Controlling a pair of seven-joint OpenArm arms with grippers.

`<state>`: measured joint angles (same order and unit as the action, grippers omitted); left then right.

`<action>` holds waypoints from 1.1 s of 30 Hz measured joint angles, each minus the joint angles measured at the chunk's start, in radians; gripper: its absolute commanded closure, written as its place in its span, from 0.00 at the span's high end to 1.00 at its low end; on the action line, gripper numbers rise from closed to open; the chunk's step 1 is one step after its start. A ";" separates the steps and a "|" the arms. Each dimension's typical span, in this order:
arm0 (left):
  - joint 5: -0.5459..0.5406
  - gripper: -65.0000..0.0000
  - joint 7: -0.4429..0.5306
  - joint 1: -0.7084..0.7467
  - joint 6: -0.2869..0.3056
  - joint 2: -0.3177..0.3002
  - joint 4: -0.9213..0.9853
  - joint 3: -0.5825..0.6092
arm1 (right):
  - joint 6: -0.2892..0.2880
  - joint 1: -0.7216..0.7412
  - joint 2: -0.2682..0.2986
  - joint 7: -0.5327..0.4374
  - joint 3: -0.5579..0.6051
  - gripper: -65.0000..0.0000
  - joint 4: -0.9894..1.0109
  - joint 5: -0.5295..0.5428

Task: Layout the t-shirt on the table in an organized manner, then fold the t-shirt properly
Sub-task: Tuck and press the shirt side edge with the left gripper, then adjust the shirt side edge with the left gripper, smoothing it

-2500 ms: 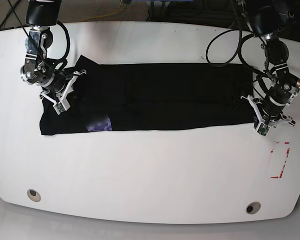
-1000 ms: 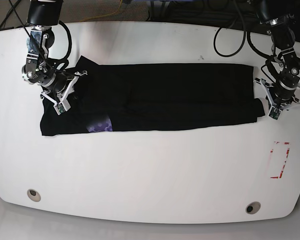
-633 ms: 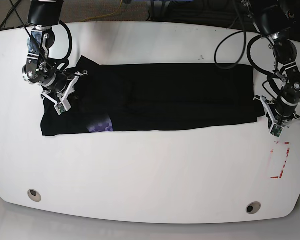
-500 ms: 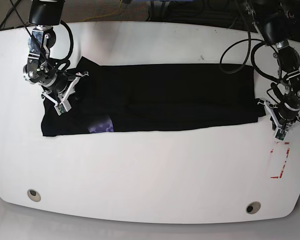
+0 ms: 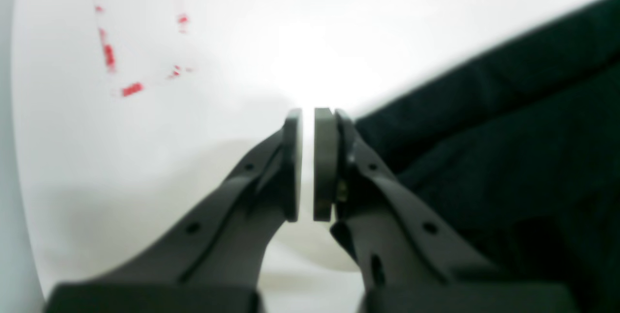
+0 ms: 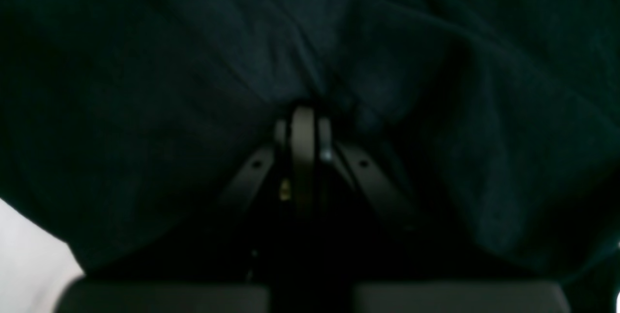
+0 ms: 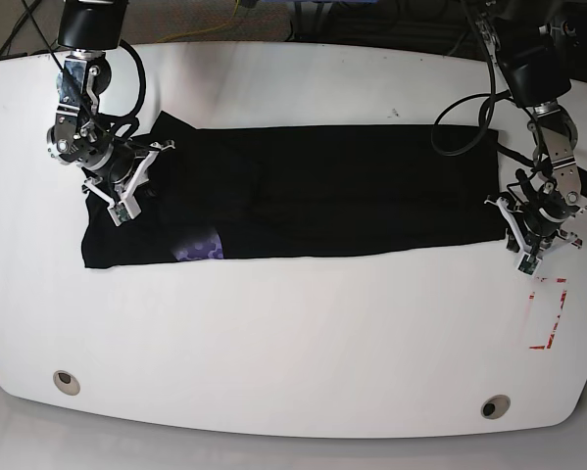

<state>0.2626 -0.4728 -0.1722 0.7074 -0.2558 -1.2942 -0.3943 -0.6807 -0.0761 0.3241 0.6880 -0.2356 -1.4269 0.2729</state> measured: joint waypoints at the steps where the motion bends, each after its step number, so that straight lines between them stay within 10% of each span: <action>1: 0.000 0.04 -0.001 0.000 -0.001 0.000 0.000 0.003 | 0.000 0.000 0.000 0.000 0.000 0.00 0.000 0.001; 33: -0.008 0.04 -0.069 0.348 -0.004 0.000 -0.278 0.011 | 0.000 0.003 0.000 0.006 0.000 0.00 0.000 0.004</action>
<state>0.2543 -0.5415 0.1761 0.7036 -0.2562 -1.5726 -0.3828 -0.6811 -0.0731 0.3241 0.6945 -0.2356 -1.4269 0.2768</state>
